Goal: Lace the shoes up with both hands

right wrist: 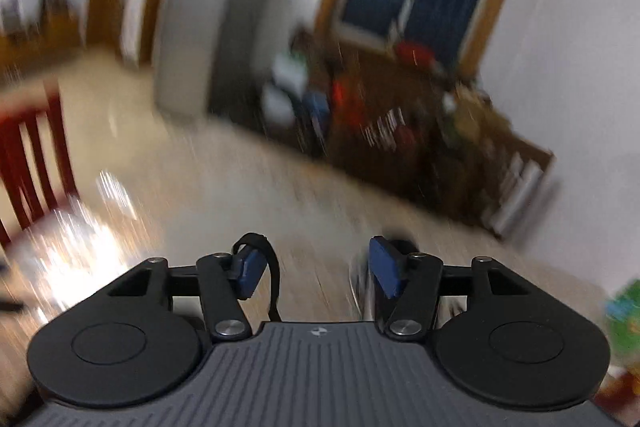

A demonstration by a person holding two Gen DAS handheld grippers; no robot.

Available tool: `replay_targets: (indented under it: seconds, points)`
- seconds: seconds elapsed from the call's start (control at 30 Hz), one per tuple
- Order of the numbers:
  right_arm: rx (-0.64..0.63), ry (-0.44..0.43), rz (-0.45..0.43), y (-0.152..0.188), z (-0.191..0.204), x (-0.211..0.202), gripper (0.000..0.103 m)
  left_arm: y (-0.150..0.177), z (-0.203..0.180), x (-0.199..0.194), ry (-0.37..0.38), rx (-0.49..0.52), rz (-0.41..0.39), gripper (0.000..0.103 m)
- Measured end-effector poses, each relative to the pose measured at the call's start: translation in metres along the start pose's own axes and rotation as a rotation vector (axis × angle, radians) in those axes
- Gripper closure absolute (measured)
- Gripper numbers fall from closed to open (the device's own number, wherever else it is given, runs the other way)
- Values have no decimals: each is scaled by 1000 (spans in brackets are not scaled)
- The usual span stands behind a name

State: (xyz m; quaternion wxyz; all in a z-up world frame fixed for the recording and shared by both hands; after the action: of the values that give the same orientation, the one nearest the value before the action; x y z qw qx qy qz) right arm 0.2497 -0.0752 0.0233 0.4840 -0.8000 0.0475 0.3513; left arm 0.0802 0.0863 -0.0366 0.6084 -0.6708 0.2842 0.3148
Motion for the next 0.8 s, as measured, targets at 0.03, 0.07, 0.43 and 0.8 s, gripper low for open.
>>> replay_targets:
  seconds: [0.03,0.07,0.43,0.8]
  points:
    - [18,-14,46,12,0,5,43,2,-3,2,5,11,18,43]
    - [53,-39,82,23,0,8,43,3,-7,4,6,28,29,40]
    - [523,-87,303,106,-44,7,41,12,-28,13,-58,105,90,28]
    - [-460,-476,302,130,14,12,49,13,-34,10,-180,80,103,28]
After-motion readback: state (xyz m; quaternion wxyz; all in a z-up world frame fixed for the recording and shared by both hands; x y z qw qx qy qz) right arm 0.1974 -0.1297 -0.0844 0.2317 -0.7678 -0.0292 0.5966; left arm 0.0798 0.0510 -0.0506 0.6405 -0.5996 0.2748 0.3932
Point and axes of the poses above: each gripper's, at about its wrist camera, not at the fingertips, and x roughly the way its jaws point, z to its left, y to its underside, the point moved 6 cm from there along x, roughly the way its jaws point, and after that the axes turned 3 degrees about z, right-handed, at the moved point
